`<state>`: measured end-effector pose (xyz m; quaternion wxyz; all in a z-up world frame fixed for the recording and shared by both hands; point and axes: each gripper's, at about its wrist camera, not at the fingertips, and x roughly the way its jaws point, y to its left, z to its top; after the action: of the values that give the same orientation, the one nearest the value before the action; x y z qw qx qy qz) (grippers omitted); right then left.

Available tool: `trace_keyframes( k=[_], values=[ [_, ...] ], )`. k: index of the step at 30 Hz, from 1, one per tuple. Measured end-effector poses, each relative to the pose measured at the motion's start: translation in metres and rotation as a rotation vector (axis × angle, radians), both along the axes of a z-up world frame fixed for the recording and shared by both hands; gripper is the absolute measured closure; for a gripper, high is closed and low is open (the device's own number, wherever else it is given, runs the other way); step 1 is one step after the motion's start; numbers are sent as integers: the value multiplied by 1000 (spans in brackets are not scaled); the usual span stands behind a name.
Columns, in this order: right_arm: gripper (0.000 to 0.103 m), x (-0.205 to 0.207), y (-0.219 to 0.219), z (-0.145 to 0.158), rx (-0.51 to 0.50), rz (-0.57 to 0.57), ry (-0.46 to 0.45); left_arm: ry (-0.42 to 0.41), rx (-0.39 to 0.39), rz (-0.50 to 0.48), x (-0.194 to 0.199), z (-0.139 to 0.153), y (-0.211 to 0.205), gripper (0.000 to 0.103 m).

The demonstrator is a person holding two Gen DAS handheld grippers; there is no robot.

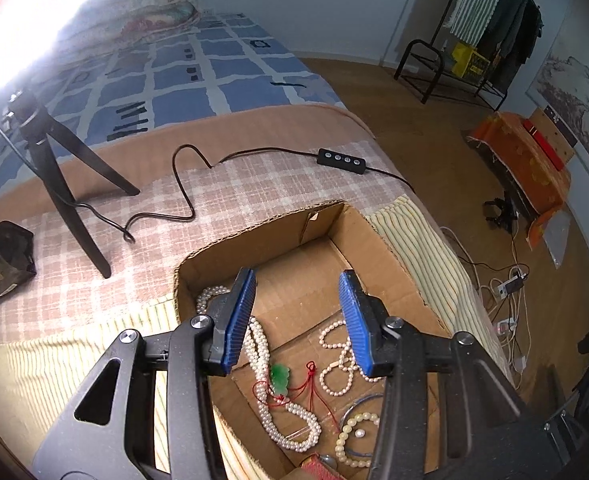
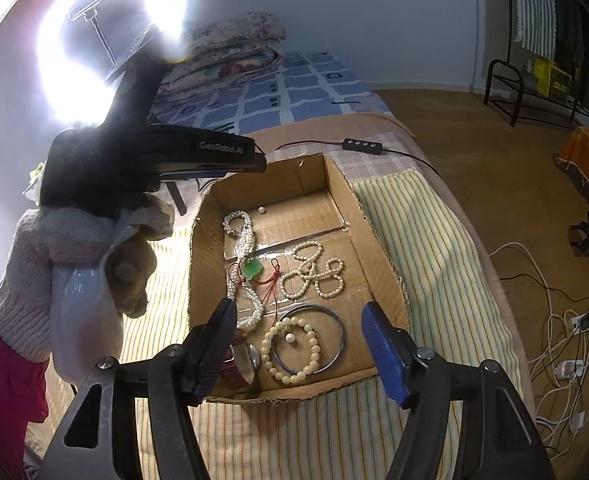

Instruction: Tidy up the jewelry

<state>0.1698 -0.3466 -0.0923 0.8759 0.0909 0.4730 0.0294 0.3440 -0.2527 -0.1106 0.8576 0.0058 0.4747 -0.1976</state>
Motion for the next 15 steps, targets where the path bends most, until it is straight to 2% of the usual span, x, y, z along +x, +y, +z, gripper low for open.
trace_keyframes(
  k=[15],
  values=[
    [35,-19,-1,27,-27,-32,-50,-87,15,15,-46,44,25,59]
  ],
)
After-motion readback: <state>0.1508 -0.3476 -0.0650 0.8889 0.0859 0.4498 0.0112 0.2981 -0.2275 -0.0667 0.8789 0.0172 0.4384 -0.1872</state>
